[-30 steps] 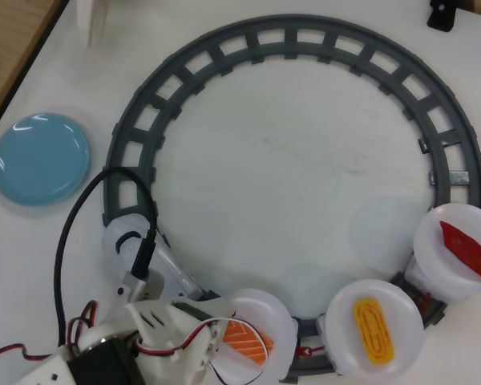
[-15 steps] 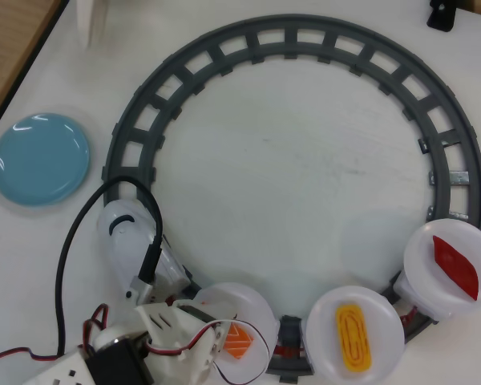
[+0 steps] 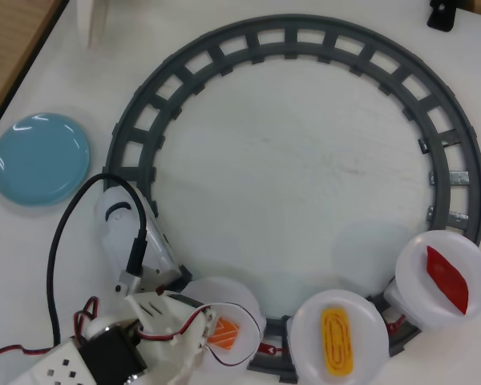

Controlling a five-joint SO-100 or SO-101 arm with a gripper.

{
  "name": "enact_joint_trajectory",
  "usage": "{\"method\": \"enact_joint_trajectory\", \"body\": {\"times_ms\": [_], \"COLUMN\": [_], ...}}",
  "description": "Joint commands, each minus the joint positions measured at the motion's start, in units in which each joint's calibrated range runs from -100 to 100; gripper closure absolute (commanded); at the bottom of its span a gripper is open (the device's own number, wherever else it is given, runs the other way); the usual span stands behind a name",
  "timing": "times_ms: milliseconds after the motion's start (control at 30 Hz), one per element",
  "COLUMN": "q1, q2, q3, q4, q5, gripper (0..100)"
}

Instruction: Pick up the sushi from the Shinkansen and put it on the blue dish

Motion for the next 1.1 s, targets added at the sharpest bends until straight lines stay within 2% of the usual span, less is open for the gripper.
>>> {"method": "enact_joint_trajectory", "body": {"times_ms": [0, 300, 633, 1067], "q1": [-0.4, -10.7, -31.6, -52.3], "q2": [-0.7, -0.7, -0.7, 2.6], "q3": [-8.2, -24.9, -26.2, -21.6], "q4": [1.6, 8.3, 8.6, -2.4], "q5": [0.1, -1.9, -7.9, -11.8], "gripper": [97, 97, 97, 97]}}
